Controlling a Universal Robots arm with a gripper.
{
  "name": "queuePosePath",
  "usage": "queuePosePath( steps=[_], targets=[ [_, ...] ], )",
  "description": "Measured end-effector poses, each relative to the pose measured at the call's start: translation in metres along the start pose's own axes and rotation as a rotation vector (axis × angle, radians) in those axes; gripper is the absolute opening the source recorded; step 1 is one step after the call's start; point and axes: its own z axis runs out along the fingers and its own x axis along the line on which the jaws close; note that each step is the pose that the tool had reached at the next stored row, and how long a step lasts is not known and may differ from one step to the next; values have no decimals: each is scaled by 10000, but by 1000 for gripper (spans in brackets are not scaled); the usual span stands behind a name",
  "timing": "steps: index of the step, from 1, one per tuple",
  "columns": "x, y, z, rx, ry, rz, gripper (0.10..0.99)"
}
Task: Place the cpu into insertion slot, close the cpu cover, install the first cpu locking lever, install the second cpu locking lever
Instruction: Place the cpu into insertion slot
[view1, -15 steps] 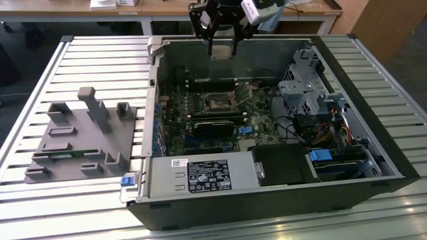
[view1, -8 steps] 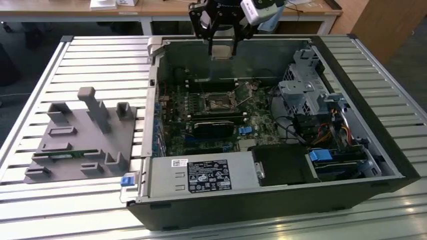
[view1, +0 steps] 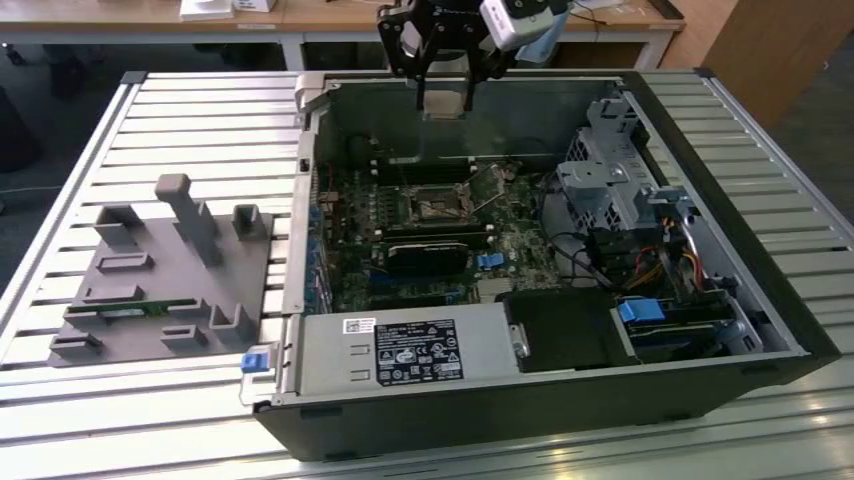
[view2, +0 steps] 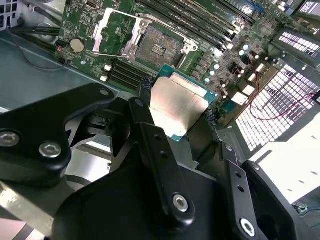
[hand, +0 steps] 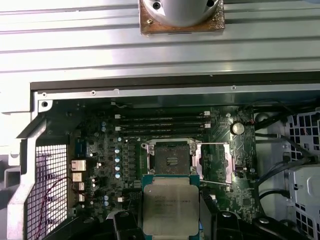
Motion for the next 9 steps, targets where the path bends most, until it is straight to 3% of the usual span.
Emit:
queuePosePath(
  steps=[9],
  targets=[
    [0, 0, 0, -3, -13, 150, 541]
  ],
)
